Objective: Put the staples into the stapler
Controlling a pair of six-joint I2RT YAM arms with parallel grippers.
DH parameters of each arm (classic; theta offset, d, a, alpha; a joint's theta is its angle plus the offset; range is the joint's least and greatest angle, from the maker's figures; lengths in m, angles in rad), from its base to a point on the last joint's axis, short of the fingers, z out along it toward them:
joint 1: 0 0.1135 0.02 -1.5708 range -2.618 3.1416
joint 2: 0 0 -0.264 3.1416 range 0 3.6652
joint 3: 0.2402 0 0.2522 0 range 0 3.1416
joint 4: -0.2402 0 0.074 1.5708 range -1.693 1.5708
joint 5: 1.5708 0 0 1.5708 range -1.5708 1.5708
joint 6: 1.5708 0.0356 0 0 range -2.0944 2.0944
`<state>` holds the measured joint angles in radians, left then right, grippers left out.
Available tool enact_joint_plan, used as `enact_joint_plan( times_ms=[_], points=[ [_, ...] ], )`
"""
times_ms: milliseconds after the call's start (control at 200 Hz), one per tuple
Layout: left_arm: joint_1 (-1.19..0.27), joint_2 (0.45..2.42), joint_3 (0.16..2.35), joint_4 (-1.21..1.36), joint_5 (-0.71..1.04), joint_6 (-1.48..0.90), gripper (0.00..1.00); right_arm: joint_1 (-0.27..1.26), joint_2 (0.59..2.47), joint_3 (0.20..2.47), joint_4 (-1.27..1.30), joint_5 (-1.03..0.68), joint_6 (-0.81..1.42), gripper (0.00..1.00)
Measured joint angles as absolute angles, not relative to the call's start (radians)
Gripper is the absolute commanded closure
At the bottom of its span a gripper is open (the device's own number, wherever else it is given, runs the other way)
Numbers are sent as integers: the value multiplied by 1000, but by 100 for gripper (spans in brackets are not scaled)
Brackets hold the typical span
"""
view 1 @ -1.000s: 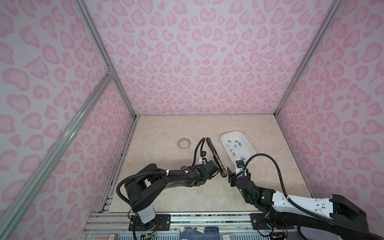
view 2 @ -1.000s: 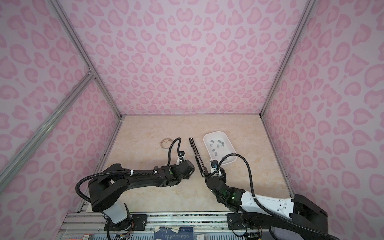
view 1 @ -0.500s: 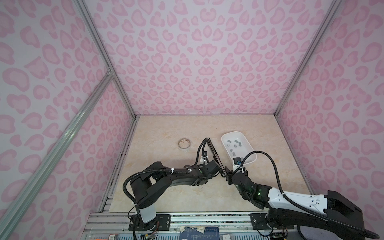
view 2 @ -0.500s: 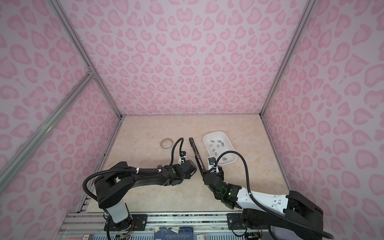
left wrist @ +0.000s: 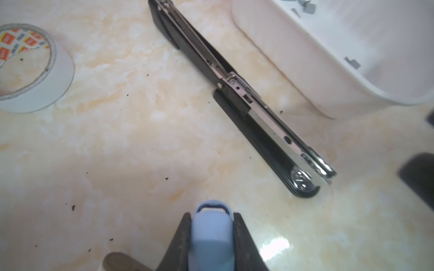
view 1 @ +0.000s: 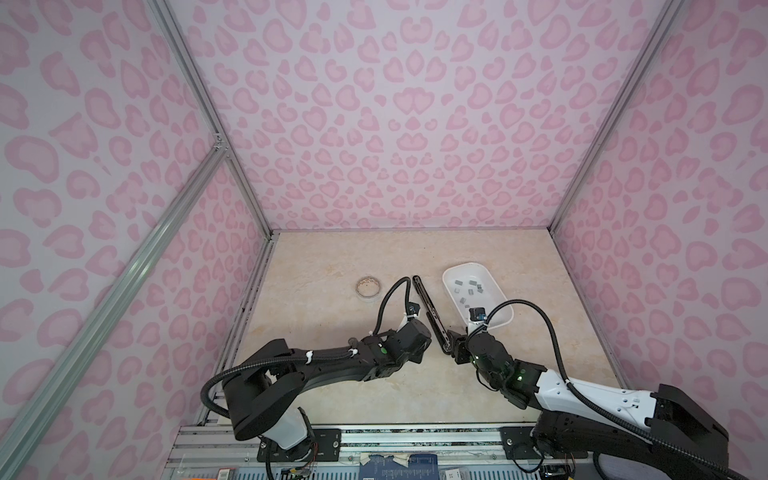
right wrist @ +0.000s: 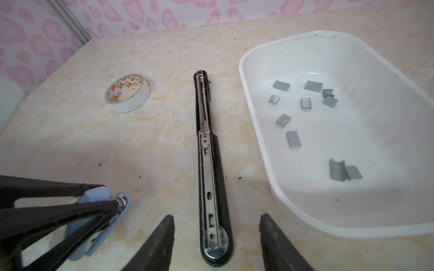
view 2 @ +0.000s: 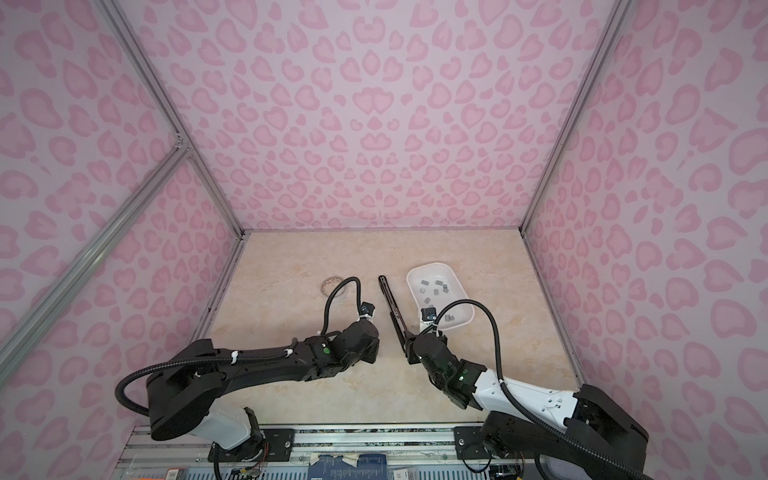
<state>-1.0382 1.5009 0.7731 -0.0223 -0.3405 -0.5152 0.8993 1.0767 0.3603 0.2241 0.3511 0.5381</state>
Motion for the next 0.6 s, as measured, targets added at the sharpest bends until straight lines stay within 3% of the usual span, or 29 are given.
enact_joint_plan(
  times_ms=[380,600],
  points=[
    [-1046,1346,689,110,-85,-307,97,861,1073,344,385,117,547,59],
    [-1053,1309,685,127,-55,-282,97,861,1137,351,449,41,585,70]
  ],
)
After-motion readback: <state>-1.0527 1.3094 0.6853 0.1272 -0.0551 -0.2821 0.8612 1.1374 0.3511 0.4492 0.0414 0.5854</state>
